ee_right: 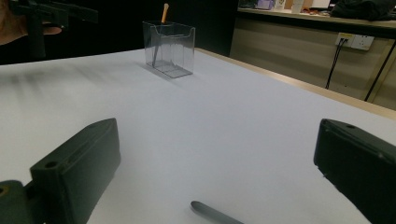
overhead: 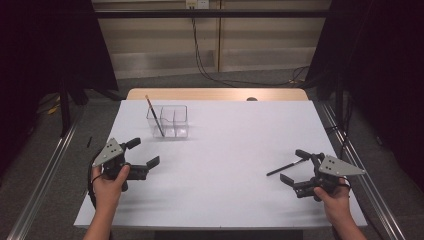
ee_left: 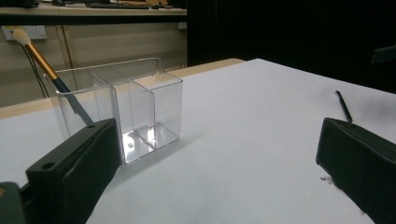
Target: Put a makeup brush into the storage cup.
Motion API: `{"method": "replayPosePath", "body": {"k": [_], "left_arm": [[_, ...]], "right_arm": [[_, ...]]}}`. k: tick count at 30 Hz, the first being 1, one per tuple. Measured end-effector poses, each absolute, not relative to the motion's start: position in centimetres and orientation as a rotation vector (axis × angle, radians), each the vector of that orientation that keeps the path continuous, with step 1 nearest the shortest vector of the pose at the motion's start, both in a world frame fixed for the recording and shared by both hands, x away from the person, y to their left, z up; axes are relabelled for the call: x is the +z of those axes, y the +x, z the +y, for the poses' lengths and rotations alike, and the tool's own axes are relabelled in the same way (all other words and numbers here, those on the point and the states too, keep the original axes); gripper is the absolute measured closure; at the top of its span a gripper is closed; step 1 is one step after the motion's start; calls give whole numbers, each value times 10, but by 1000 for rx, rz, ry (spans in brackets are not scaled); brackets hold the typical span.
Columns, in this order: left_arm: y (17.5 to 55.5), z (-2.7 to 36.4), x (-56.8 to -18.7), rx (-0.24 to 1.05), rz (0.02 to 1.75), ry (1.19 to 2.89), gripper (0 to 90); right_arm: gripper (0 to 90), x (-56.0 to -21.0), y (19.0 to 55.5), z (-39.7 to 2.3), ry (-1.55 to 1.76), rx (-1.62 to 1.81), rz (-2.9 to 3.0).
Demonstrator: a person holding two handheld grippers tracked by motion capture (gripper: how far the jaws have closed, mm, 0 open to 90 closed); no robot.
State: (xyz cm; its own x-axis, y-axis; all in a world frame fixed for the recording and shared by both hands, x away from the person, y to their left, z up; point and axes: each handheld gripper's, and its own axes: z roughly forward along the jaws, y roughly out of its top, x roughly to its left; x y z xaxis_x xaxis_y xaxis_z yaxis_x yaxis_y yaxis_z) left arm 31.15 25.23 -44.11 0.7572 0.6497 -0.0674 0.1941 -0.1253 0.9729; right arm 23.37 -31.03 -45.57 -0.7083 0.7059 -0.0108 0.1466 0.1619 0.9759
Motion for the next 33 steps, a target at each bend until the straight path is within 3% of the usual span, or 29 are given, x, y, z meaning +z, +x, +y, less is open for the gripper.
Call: {"method": "replayPosePath", "body": {"k": [33], "left_arm": [[296, 255, -453, 348, 628, 1704, 0]], "right_arm": [[0, -455, 245, -311, 832, 1556, 1954]]}}
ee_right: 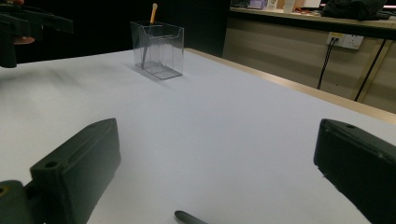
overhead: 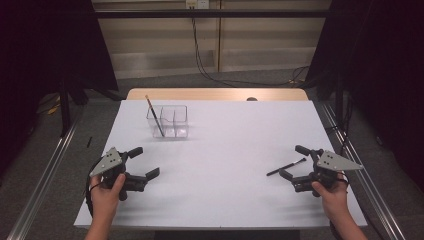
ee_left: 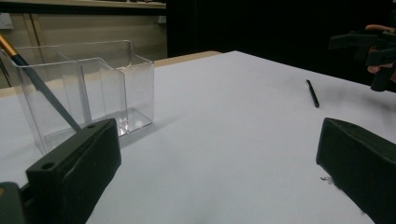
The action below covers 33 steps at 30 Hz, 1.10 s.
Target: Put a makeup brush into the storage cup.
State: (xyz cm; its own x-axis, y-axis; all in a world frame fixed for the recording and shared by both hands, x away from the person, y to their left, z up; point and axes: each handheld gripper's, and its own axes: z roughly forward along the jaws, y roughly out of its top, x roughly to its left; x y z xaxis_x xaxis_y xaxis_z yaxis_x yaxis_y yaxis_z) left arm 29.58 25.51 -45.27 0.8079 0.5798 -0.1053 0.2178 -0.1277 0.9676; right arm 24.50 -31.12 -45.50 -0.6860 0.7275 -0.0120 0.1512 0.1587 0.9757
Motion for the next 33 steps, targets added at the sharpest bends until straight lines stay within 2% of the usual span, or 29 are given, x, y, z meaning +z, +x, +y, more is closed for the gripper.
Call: {"method": "replayPosePath", "body": {"k": [15, 33], "left_arm": [[303, 249, -453, 335, 603, 1698, 0], [298, 245, -457, 315, 584, 1722, 0]], "right_arm": [[0, -455, 241, -319, 878, 1526, 1920], [0, -460, 254, -317, 970, 1460, 1894]]}}
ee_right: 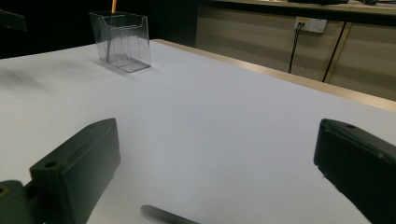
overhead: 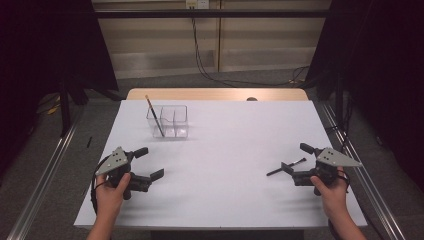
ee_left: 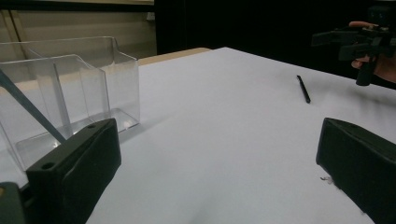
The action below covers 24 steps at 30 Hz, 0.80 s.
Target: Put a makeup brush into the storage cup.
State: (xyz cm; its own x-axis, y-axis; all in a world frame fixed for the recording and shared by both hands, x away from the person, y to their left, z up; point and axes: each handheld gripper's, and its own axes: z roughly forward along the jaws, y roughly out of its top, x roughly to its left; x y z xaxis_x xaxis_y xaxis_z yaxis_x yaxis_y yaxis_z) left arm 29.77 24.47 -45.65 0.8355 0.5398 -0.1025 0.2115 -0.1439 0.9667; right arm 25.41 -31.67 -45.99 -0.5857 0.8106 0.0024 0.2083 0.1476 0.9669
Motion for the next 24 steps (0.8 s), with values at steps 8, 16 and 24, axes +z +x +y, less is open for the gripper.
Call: {"method": "replayPosePath", "body": {"k": [8, 16, 24], "left_arm": [[299, 244, -455, 320, 585, 1723, 0], [298, 244, -455, 318, 590, 1712, 0], [297, 242, -453, 320, 575, 1723, 0]], "right_arm": [[0, -461, 256, -317, 995, 1428, 1902], [0, -457, 265, -320, 1036, 1378, 1892], [0, -451, 281, -322, 1142, 1273, 1932]]}}
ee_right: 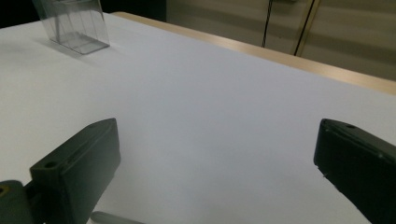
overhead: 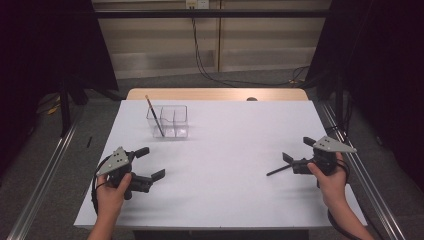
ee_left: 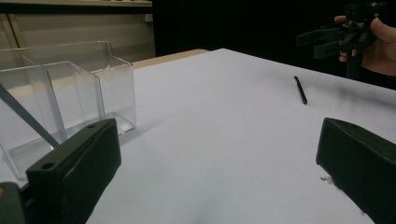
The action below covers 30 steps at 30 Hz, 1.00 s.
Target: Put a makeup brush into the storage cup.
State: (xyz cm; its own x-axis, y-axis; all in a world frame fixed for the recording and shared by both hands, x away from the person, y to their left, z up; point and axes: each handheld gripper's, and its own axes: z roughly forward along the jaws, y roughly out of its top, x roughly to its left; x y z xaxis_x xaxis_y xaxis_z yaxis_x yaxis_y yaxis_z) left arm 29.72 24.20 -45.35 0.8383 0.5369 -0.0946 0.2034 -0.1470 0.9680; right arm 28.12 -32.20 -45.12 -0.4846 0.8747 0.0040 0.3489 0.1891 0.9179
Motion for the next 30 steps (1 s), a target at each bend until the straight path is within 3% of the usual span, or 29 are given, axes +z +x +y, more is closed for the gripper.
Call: {"method": "replayPosePath", "body": {"k": [30], "left_arm": [[298, 239, -452, 312, 575, 1711, 0]], "right_arm": [[14, -434, 313, -314, 1456, 837, 2109]]}}
